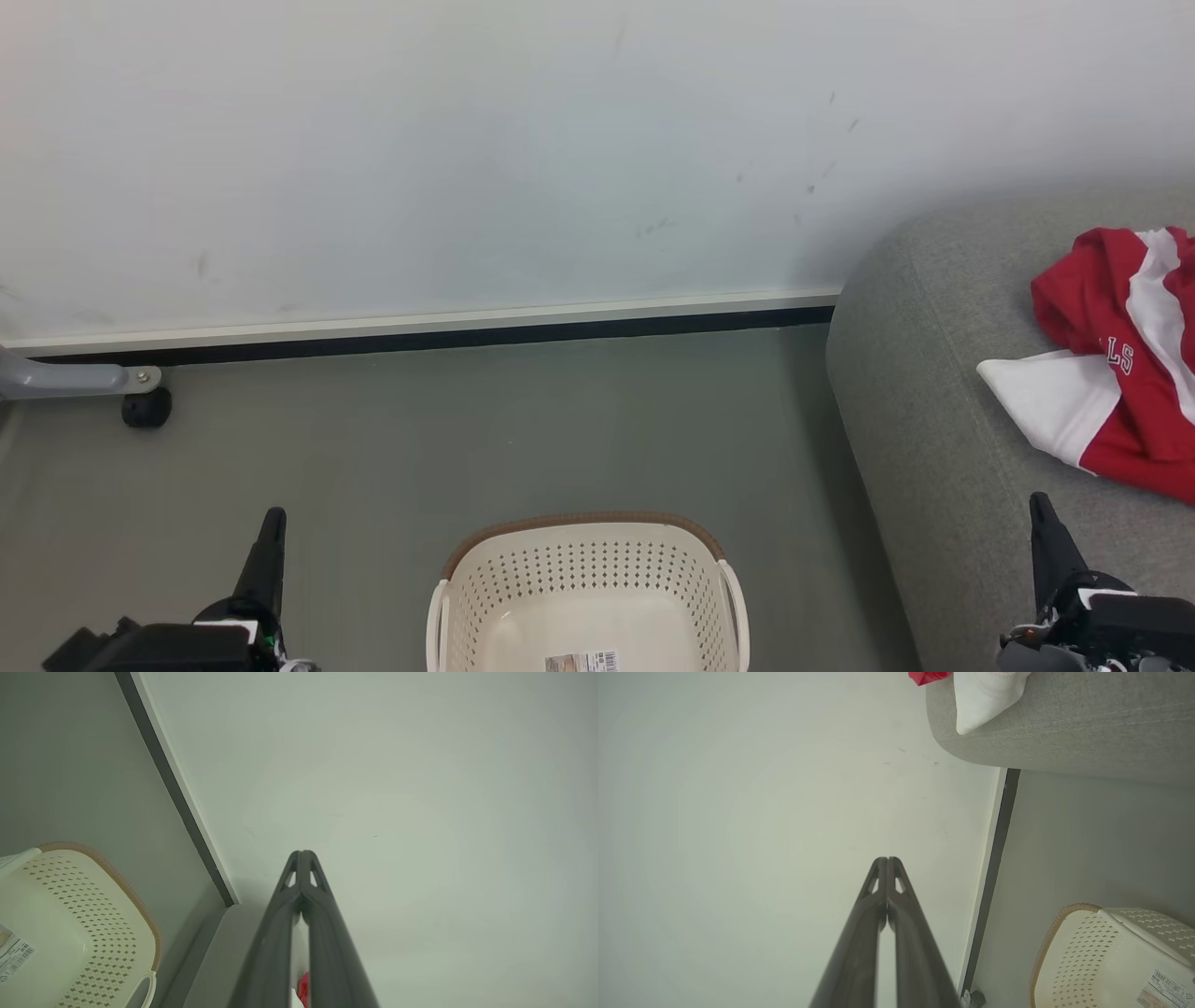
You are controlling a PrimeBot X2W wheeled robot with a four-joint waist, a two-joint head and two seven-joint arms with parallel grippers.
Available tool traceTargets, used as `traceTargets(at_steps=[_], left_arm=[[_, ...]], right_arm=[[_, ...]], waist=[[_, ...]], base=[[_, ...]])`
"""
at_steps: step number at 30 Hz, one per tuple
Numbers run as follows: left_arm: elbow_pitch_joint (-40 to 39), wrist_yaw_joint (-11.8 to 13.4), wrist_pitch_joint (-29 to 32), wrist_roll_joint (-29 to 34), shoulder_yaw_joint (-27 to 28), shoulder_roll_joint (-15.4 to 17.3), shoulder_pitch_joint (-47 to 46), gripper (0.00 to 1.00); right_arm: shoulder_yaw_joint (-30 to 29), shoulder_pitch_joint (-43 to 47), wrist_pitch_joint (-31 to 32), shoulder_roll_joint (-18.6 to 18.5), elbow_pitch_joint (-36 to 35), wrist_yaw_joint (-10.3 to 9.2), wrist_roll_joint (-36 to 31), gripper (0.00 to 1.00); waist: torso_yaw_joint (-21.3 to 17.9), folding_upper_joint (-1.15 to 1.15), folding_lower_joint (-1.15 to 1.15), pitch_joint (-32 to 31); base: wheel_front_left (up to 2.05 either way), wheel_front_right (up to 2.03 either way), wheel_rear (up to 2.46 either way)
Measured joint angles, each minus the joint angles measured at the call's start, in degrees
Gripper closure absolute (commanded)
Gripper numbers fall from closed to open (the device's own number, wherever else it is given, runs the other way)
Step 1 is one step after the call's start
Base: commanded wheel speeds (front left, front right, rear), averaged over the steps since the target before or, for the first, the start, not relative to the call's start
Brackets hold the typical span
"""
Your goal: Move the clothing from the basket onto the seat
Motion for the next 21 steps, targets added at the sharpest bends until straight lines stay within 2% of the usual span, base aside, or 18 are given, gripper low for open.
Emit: traceTargets(at_steps=[3, 21], left_arm=[[0.2, -0.1, 0.4, -1.5, 0.2, -0.4, -0.1, 1.00], [0.3, -0.5, 0.4, -2.3, 0.3, -0.4, -0.1, 1.00]], right_arm=[[-0.7, 0.1, 0.5, 0.4, -0.1, 0.41, 2.1, 1.00], [-0.9, 0.1, 0.5, 0.5, -0.1, 0.47, 2.2, 1.00]], waist=[[0.0, 0.00, 0.00, 0.0], [0.0, 0.00, 0.00, 0.0]], base=[[0.00, 0.00, 0.00], [0.00, 0.00, 0.00]])
